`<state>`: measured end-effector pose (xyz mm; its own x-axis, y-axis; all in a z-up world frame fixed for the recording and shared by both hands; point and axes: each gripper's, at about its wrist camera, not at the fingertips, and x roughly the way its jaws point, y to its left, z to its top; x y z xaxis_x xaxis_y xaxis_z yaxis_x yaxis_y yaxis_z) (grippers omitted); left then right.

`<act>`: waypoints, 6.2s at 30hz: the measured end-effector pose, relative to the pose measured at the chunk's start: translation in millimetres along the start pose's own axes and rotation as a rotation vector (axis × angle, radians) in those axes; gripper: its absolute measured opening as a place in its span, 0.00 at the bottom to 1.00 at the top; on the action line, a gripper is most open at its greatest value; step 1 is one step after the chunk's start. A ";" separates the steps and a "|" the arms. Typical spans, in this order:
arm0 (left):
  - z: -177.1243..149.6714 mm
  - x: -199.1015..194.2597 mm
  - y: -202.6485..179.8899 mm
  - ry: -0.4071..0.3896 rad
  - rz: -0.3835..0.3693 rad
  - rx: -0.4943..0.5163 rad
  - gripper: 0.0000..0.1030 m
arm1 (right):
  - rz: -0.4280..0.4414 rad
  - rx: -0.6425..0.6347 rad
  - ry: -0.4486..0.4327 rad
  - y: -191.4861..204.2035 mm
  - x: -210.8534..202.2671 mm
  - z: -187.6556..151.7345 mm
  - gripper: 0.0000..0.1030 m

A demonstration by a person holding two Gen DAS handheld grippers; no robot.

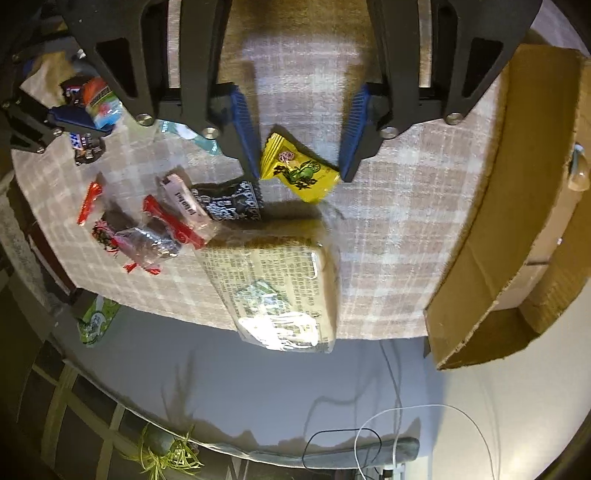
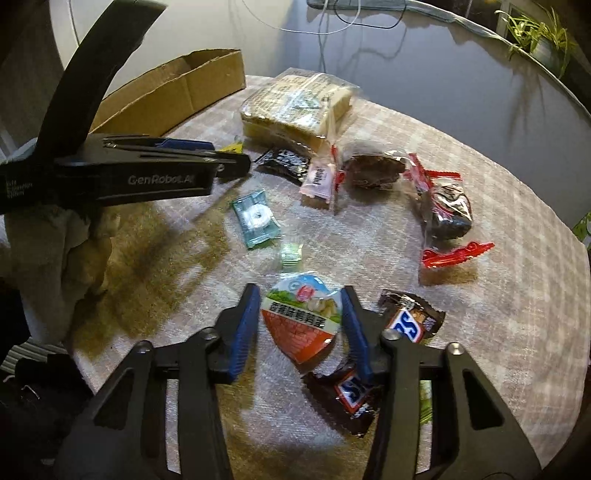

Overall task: Organize snacks
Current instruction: 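Grasp the yellow candy with the left tool while the right tool grasps the egg-tray snack, then carry the yellow candy and egg-tray snack into the box and release both, then move both tools back to the snack pile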

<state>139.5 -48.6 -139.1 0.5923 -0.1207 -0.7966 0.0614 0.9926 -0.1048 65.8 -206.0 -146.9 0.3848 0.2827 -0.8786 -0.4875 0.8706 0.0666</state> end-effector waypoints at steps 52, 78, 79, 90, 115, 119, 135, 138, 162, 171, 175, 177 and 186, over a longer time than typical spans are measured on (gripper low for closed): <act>-5.5 -106.2 108.3 -0.238 0.076 -0.138 0.29 | 0.116 -0.051 -0.222 73.2 -31.0 132.3 0.38; -6.9 -104.3 173.8 -0.247 0.129 -0.214 0.29 | 0.183 -0.156 -0.180 150.1 58.5 241.0 0.38; -7.4 -103.4 174.6 -0.245 0.129 -0.215 0.29 | 0.183 -0.155 -0.176 151.2 62.6 243.4 0.38; -7.0 -103.2 180.3 -0.235 0.121 -0.231 0.31 | 0.173 -0.157 -0.154 153.6 79.5 253.6 0.40; -10.1 -118.8 163.7 -0.271 0.136 -0.195 0.59 | 0.123 -0.137 -0.242 141.2 35.8 243.9 0.89; -10.2 -124.1 155.3 -0.280 0.132 -0.182 0.59 | 0.114 -0.130 -0.254 135.9 22.6 235.7 0.89; -13.8 -130.2 106.0 -0.290 0.070 -0.133 0.59 | 0.067 -0.031 -0.302 77.0 -47.2 172.6 0.89; -12.8 -126.7 92.4 -0.284 0.045 -0.118 0.59 | 0.044 0.004 -0.307 55.2 -61.4 154.1 0.89; -24.5 -69.6 5.6 -0.091 -0.163 0.003 0.35 | 0.060 0.068 -0.100 -9.1 -40.0 36.4 0.60; -26.9 -39.7 -13.5 0.016 -0.208 0.011 0.24 | 0.093 0.040 0.005 -5.7 4.3 29.0 0.42; -27.7 -25.5 -20.8 0.058 -0.230 0.013 0.24 | 0.093 0.043 0.014 -9.1 10.0 28.0 0.33; -27.7 -18.7 -22.7 0.076 -0.229 0.008 0.24 | 0.096 0.045 0.016 -10.8 11.9 27.3 0.31; -19.5 -4.9 -33.1 0.082 -0.198 0.019 0.25 | 0.096 0.032 0.012 -17.7 18.0 29.7 0.23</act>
<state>118.9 -81.1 -143.4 0.4994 -0.3137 -0.8076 0.1855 0.9492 -0.2540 104.6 -204.4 -149.9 0.3276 0.3608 -0.8732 -0.4962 0.8522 0.1659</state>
